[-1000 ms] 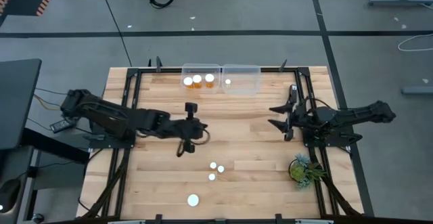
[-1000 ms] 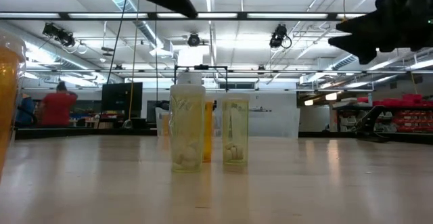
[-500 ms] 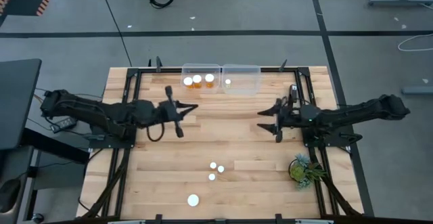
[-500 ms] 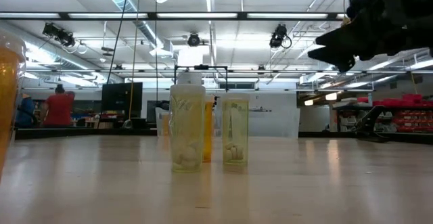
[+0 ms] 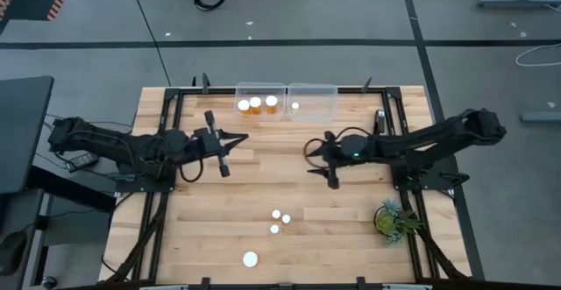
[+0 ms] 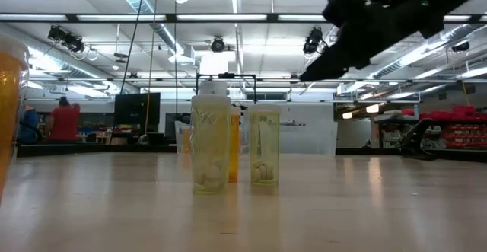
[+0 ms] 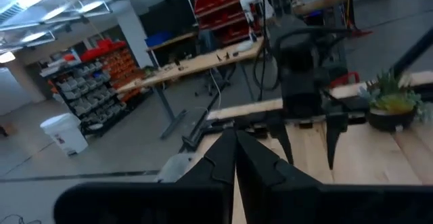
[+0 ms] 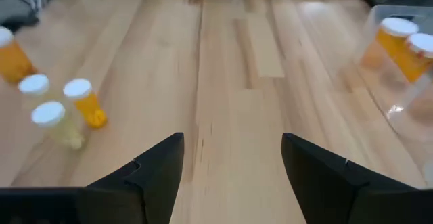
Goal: Pick and place medicine bottles into bin by pill shape (circle, oval)
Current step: Put the yellow pill bottle into the right transparent bin
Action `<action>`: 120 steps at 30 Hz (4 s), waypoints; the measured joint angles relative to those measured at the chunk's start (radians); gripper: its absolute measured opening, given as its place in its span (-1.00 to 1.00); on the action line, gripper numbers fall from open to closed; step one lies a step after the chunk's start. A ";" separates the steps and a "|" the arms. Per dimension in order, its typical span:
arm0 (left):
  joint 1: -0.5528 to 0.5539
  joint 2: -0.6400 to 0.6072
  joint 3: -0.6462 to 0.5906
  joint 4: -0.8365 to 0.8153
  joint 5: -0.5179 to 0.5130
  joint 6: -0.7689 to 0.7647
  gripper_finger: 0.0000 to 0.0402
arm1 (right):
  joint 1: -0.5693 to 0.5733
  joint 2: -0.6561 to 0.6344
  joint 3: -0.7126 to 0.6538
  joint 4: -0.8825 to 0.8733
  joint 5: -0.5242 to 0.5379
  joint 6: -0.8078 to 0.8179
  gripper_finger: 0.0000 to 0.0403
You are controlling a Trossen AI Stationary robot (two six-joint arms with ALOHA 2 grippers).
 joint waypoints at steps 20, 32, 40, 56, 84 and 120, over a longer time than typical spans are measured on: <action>-0.010 -0.265 -0.261 0.122 -0.002 -0.027 -0.92 | 0.151 0.292 0.402 -0.306 -0.056 -0.065 0.26; -0.094 -0.445 -0.429 0.160 -0.087 -0.036 -0.79 | 0.229 0.453 0.629 -0.443 -0.040 -0.076 0.26; -0.168 -0.552 -0.487 0.153 -0.123 -0.025 -0.72 | 0.243 0.527 0.682 -0.460 -0.040 -0.084 0.26; -0.299 -0.697 -0.504 -0.019 -0.258 0.014 -0.48 | 0.323 0.581 0.681 -0.359 -0.021 -0.080 0.26; -0.270 -0.845 -0.649 -0.141 0.071 -0.165 -0.54 | 0.338 0.580 0.586 -0.284 -0.014 -0.066 0.26; 0.025 -0.839 -0.650 -0.211 0.093 -0.238 -0.85 | 0.341 0.579 0.466 -0.112 0.001 -0.008 0.26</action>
